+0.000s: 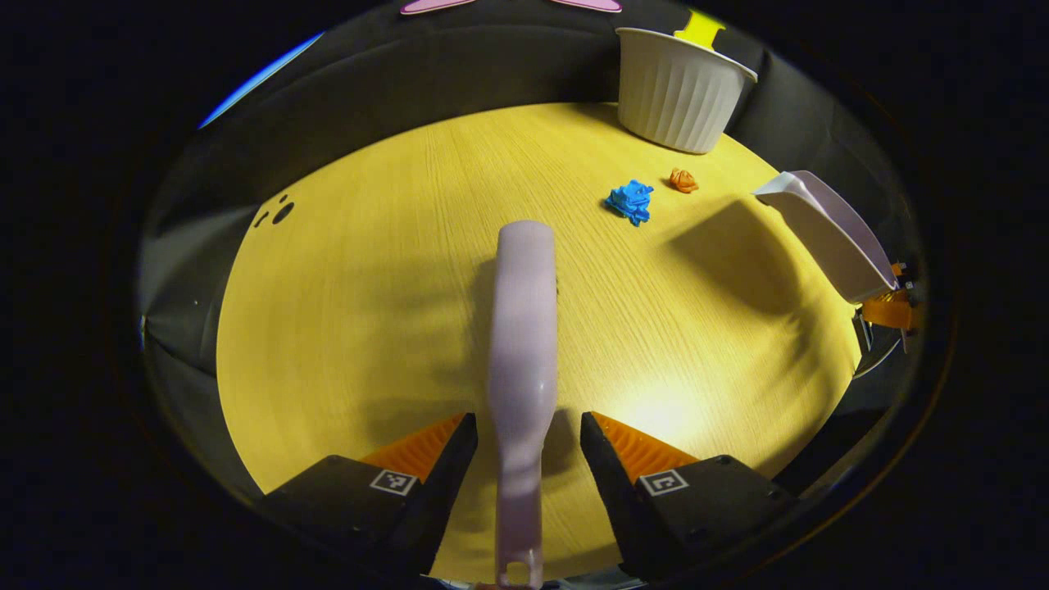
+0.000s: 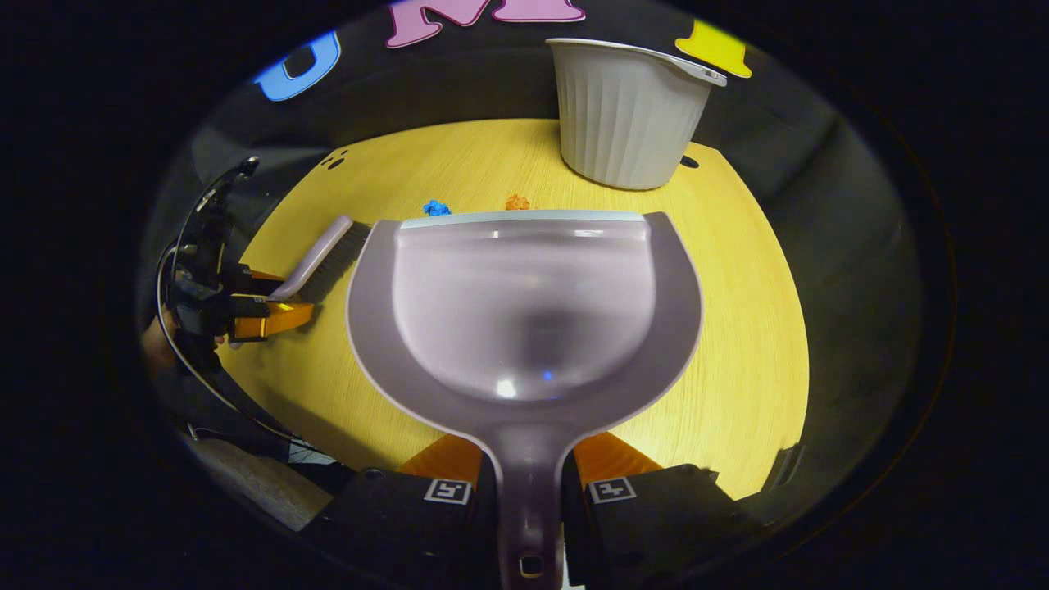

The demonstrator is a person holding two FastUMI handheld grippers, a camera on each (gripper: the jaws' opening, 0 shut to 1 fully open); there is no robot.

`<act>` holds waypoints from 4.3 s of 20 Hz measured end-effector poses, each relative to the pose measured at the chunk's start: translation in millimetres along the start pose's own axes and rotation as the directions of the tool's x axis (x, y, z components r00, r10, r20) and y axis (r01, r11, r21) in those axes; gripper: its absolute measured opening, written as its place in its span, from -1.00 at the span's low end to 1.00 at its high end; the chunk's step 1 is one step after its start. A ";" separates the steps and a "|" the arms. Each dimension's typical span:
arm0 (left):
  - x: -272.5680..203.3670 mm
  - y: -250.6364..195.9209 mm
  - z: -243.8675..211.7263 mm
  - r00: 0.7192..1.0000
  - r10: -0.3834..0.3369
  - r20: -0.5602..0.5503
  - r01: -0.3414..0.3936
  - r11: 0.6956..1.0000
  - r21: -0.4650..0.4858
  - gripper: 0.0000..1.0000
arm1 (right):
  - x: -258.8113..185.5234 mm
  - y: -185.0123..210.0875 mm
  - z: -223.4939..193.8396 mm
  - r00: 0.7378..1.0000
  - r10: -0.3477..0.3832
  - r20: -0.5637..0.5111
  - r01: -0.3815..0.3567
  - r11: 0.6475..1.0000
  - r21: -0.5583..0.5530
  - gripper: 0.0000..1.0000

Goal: Pick up the small broom and dustpan from the desktop, sweep the trash into the dustpan with the broom, and then empty the trash into the garbage bin.

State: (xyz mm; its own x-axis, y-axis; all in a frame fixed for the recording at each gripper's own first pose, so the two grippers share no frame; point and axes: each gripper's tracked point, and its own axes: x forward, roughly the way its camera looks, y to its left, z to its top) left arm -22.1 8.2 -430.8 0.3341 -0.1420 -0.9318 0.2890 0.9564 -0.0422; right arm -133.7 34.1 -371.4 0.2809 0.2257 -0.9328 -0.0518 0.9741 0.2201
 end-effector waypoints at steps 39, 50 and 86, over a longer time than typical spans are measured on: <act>17.5 -172.4 158.8 0.881 -0.441 -0.172 0.474 0.821 0.318 -0.51 | 73.9 -54.9 -1.5 0.958 0.084 -0.275 -0.197 0.888 -0.416 -0.26; -69.4 -151.0 162.2 0.927 -0.365 0.090 0.349 0.924 0.156 -0.47 | 64.4 -40.9 15.9 0.992 0.102 -0.073 -0.117 0.961 -0.250 -0.26; -5.7 4.5 8.5 0.972 -0.203 0.116 0.210 0.977 -0.043 -0.47 | -94.0 -242.4 348.9 0.834 -0.551 0.044 0.520 0.755 -0.400 -0.26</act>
State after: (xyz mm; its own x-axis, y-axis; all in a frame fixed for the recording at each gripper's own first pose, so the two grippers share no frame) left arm -15.1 11.2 -422.7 0.3698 -0.3622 -0.8556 0.3140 0.9154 -0.2518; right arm 186.7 -228.0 -237.5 0.3053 -0.3487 -0.8861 -0.2760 0.8582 -0.4328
